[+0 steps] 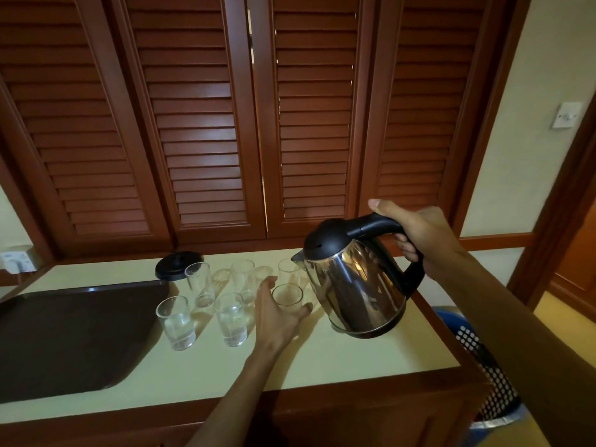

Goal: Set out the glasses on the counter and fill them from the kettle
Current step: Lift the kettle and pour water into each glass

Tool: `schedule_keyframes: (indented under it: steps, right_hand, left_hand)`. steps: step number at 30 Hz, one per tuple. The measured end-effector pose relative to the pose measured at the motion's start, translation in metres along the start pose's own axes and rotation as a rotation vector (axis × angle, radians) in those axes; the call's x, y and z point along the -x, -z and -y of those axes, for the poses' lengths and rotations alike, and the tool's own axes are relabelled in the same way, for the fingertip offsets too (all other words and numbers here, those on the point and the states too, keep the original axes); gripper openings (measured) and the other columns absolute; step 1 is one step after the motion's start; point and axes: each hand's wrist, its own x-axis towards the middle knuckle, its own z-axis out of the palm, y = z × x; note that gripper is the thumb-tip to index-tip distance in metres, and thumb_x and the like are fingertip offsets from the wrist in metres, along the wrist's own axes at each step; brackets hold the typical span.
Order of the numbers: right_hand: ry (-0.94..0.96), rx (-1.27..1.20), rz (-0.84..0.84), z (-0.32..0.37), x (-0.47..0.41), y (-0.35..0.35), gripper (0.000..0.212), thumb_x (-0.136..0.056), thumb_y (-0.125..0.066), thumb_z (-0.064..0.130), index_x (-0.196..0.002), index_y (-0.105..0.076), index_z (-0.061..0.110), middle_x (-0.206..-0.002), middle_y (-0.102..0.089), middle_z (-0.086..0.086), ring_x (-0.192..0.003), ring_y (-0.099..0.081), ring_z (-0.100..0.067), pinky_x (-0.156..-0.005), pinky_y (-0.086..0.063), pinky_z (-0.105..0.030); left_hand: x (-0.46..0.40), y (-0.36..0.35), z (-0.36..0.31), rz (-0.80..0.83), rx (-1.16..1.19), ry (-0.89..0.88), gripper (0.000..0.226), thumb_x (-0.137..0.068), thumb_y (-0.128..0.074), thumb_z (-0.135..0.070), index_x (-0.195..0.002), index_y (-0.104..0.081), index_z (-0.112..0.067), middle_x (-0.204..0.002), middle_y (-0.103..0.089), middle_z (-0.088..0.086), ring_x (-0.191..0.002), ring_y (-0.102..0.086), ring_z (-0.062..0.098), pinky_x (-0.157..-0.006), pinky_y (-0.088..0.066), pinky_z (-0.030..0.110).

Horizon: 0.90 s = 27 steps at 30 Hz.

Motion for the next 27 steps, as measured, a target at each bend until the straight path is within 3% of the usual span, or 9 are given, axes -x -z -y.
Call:
schedule_keyframes:
  steps: [4,7,10,15,18,20,21,23,27]
  right_hand:
    - [0.001,0.012,0.007,0.000,0.001,0.000,0.052,-0.082,-0.079,0.048,-0.055,-0.053,0.012,-0.041,-0.043,0.003,-0.036,-0.035,-0.014,-0.034,-0.032,-0.020]
    - [-0.001,0.020,0.016,0.000,0.001,0.000,0.052,-0.082,-0.079,0.048,-0.055,-0.053,0.012,-0.041,-0.043,0.003,-0.035,-0.035,-0.013,-0.034,-0.032,-0.019]
    - [0.012,0.044,0.024,0.000,0.002,-0.001,0.054,-0.082,-0.078,0.048,-0.053,-0.051,0.012,-0.040,-0.043,0.003,-0.034,-0.035,-0.012,-0.035,-0.033,-0.019]
    - [0.063,0.091,0.042,0.003,0.004,-0.002,0.056,-0.082,-0.077,0.049,-0.050,-0.051,0.013,-0.039,-0.043,0.003,-0.034,-0.035,-0.014,-0.039,-0.034,-0.024]
    - [0.152,0.176,0.060,0.006,0.007,-0.006,0.065,-0.075,-0.077,0.057,-0.048,-0.053,0.003,-0.044,-0.049,-0.011,-0.036,-0.042,-0.026,-0.051,-0.043,-0.034]
    - [0.198,0.247,0.067,0.010,0.009,-0.010,0.076,-0.073,-0.078,0.059,-0.065,-0.062,-0.014,-0.061,-0.064,-0.027,-0.054,-0.058,-0.044,-0.065,-0.053,-0.040]
    - [0.221,0.271,0.069,0.012,0.008,-0.010,0.075,-0.074,-0.079,0.057,-0.072,-0.065,-0.017,-0.067,-0.068,-0.028,-0.060,-0.063,-0.044,-0.069,-0.054,-0.038]
    - [0.258,0.311,0.081,0.016,0.007,-0.011,0.075,-0.074,-0.080,0.055,-0.074,-0.067,-0.018,-0.061,-0.065,-0.023,-0.054,-0.059,-0.039,-0.065,-0.050,-0.035]
    - [0.273,0.381,0.116,0.021,0.006,-0.015,0.098,-0.055,-0.074,0.076,-0.080,-0.067,-0.019,-0.068,-0.062,-0.037,-0.056,-0.056,-0.037,-0.066,-0.046,-0.039]
  left_hand:
    - [0.001,-0.010,0.008,-0.020,0.086,0.132,0.094,-0.070,-0.094,-0.029,-0.145,-0.039,-0.016,-0.143,-0.056,0.007,-0.133,-0.054,0.026,-0.102,-0.042,0.029]
    - [-0.001,-0.015,0.014,-0.005,0.049,0.161,0.071,-0.073,-0.090,-0.036,-0.130,-0.053,-0.017,-0.131,-0.064,0.002,-0.117,-0.062,0.024,-0.100,-0.052,0.035]
    - [0.001,-0.017,0.018,-0.010,0.087,0.184,0.053,-0.075,-0.088,-0.029,-0.116,-0.056,-0.019,-0.117,-0.067,0.004,-0.104,-0.065,0.021,-0.094,-0.057,0.040]
    - [0.009,-0.009,0.011,-0.031,0.098,0.166,0.046,-0.072,-0.086,-0.016,-0.107,-0.056,-0.017,-0.101,-0.064,-0.002,-0.094,-0.063,0.015,-0.073,-0.048,0.025]
    - [0.016,0.003,-0.003,-0.080,0.111,0.162,0.044,-0.066,-0.087,-0.014,-0.099,-0.057,-0.016,-0.095,-0.067,-0.001,-0.086,-0.063,0.012,-0.065,-0.045,0.023]
    - [0.020,0.010,-0.011,-0.093,0.123,0.143,0.042,-0.064,-0.087,-0.009,-0.095,-0.058,-0.015,-0.092,-0.069,0.004,-0.081,-0.063,0.014,-0.063,-0.046,0.024]
    - [0.022,0.013,-0.015,-0.086,0.124,0.128,0.042,-0.063,-0.086,-0.008,-0.094,-0.059,-0.014,-0.091,-0.070,0.005,-0.078,-0.063,0.014,-0.062,-0.046,0.024]
    - [0.025,0.018,-0.020,-0.061,0.117,0.091,0.043,-0.060,-0.086,-0.007,-0.092,-0.059,-0.014,-0.089,-0.070,0.006,-0.078,-0.064,0.016,-0.064,-0.047,0.025]
    - [0.033,0.021,-0.027,-0.003,0.122,0.046,0.044,-0.053,-0.084,-0.009,-0.088,-0.058,-0.015,-0.086,-0.068,0.006,-0.077,-0.064,0.018,-0.069,-0.051,0.031]
